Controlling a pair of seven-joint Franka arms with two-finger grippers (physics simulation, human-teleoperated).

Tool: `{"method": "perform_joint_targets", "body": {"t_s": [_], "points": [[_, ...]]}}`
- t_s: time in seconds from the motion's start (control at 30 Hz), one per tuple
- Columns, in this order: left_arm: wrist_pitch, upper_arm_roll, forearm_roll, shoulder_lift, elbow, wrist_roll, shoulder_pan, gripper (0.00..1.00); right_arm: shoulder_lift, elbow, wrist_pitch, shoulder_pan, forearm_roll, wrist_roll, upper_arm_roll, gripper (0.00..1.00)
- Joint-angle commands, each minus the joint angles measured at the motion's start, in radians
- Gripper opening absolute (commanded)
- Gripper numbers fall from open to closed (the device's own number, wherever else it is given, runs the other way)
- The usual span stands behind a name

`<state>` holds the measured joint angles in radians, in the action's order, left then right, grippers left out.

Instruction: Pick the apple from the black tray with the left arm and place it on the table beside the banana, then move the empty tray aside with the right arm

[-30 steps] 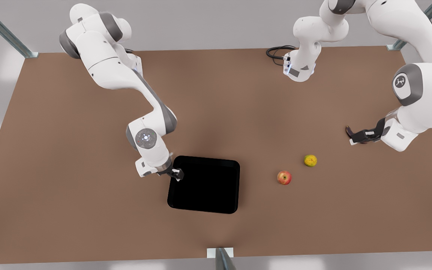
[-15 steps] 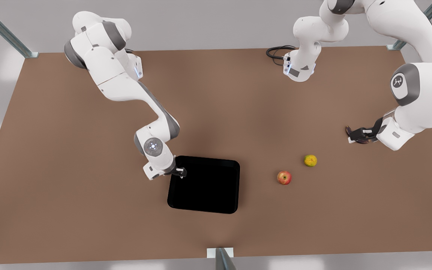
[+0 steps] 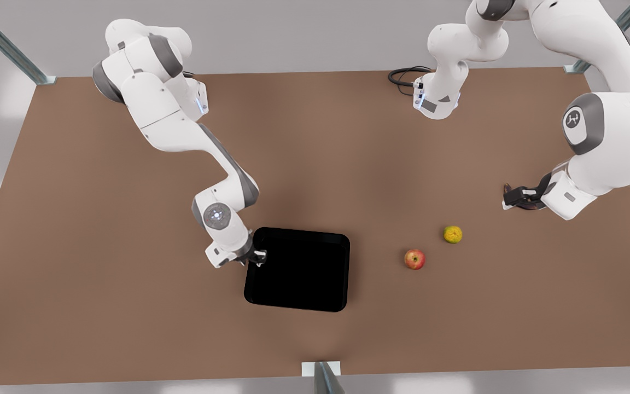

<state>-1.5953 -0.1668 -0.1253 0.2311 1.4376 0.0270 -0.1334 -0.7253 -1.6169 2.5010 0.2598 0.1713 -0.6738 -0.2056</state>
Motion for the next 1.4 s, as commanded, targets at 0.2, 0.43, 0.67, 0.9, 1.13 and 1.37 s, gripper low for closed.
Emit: {"method": "perform_joint_targets", "body": {"t_s": [0.2,0.43,0.67,0.9,1.13,1.37], "points": [[-0.005,0.000,0.001,0.001,0.001,-0.006,0.000,1.00,0.004,0.009,-0.001,-0.001,-0.004,0.119,0.000,0.23],[-0.002,-0.007,0.001,-0.003,0.001,-0.006,0.001,1.00,0.101,0.009,-0.105,-0.007,-0.006,0.141,-0.006,0.15],[-0.005,-0.005,0.001,0.001,0.003,-0.006,0.000,1.00,0.248,0.061,-0.471,-0.086,-0.056,0.465,0.000,0.11],[-0.017,0.000,0.003,-0.004,-0.003,-0.004,-0.002,1.00,0.282,0.206,-0.700,-0.091,-0.139,1.109,0.261,0.11],[-0.020,-0.002,0.004,-0.006,-0.003,0.001,-0.002,1.00,0.247,0.213,-0.682,-0.293,-0.348,1.543,0.252,0.11],[-0.020,-0.002,0.004,-0.006,-0.008,-0.002,-0.002,1.00,0.150,0.230,-0.680,-0.363,-0.441,1.637,0.259,0.11]]}}
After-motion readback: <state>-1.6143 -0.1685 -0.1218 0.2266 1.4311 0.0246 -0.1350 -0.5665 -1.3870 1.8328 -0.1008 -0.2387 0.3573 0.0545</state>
